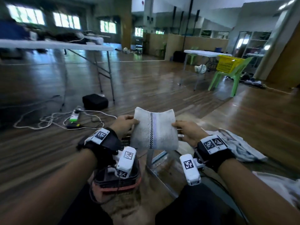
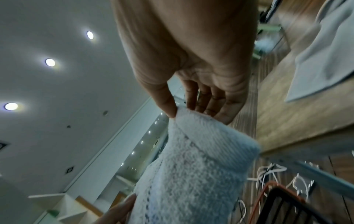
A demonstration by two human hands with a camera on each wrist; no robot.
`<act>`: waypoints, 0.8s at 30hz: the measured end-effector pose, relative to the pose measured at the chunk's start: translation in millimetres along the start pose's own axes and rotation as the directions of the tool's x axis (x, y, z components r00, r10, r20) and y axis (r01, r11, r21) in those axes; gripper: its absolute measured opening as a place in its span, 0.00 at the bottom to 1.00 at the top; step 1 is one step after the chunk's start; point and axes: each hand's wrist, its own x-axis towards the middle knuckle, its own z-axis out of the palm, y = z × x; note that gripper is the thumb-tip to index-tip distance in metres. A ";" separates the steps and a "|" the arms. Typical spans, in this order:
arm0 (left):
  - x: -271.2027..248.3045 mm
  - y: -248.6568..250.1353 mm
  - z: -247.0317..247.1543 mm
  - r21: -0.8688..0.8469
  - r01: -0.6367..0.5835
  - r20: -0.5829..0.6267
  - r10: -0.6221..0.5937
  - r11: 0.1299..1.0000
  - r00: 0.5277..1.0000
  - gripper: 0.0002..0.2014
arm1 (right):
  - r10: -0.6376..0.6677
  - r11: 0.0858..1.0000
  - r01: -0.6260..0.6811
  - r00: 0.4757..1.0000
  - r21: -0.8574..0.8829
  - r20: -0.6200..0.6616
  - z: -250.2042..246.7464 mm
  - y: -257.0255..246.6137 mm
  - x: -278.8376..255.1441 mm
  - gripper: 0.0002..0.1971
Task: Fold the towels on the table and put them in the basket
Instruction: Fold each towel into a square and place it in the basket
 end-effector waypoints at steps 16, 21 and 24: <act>104.3 -181.4 -111.7 0.114 0.388 -0.234 -0.355 0.914 0.905 0.11 | 0.282 0.909 -0.215 0.948 -0.358 0.145 157.8 147.9 185.0 0.08; 174.5 -263.6 -122.0 0.210 0.499 -0.274 -0.439 0.841 0.855 0.10 | 0.359 0.805 -0.241 0.925 -0.541 0.122 184.4 217.9 257.5 0.05; 214.7 -305.7 -126.8 0.275 0.538 -0.280 -0.469 0.797 0.838 0.08 | 0.402 0.774 -0.282 0.910 -0.566 0.097 200.3 251.0 307.4 0.07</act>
